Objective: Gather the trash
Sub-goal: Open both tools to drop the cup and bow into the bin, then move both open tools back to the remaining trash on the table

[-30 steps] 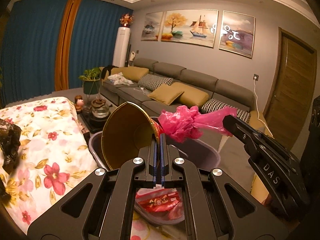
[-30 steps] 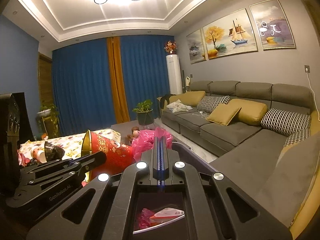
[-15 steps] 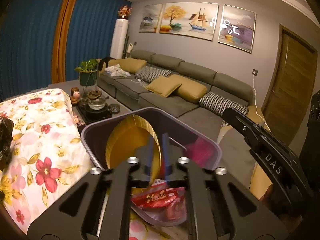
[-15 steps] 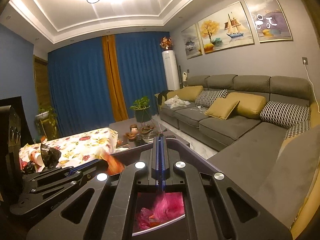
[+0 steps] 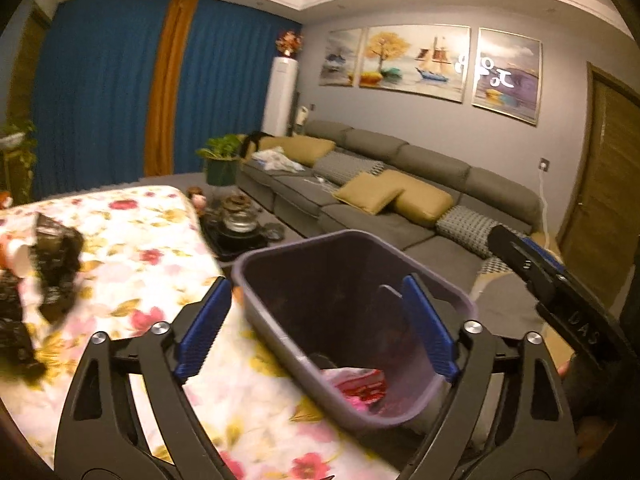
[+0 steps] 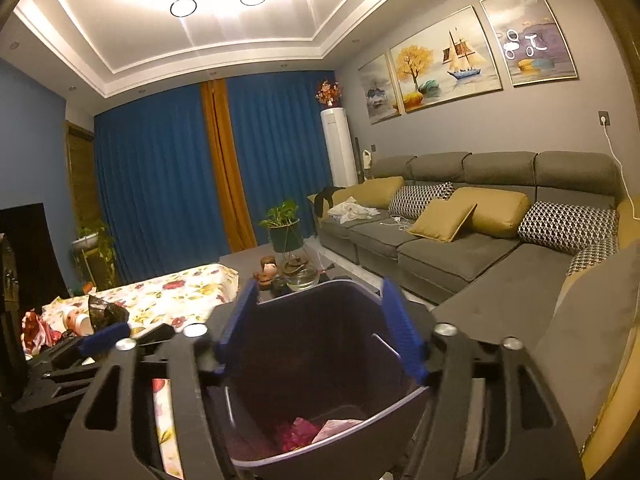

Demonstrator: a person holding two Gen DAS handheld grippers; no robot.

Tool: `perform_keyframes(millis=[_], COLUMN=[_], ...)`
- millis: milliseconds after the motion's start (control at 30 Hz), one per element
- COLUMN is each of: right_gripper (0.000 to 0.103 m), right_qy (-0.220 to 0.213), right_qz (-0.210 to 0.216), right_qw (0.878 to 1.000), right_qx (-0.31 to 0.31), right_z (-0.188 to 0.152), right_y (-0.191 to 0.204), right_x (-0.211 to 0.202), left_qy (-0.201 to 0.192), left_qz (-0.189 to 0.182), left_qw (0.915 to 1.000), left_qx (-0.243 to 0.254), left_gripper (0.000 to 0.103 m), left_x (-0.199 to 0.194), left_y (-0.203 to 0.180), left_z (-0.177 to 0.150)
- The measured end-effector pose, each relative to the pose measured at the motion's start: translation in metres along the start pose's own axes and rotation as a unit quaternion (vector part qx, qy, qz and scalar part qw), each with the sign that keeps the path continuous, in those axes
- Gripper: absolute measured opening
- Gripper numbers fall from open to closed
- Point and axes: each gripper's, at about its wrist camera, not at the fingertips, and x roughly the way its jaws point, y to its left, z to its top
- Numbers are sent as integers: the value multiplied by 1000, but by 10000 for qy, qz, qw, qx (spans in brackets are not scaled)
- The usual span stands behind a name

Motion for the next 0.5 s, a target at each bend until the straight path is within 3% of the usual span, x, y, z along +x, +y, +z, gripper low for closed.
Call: perform_keyframes(millis=[133,300,500], right_gripper=[80,82,82], right_qy=[1,73,216], right_qz=[91,275,700], right_qw=[10000,9996,9970], right_qx=[-3,-73,-246], right_z=[-4,-8,-18], right_y=[9,28,69], right_x=[-7,-12,-17], left_qy=[-111,-220,-272], left_qz=[495,973,1777], left_qw=[9987,9949,9831], left_qx=[12,-158,-349], left_gripper=[90,90,90], left_x=[-23,-56,-101], left_y=[14,42,93], left_z=[-5,-11,-23])
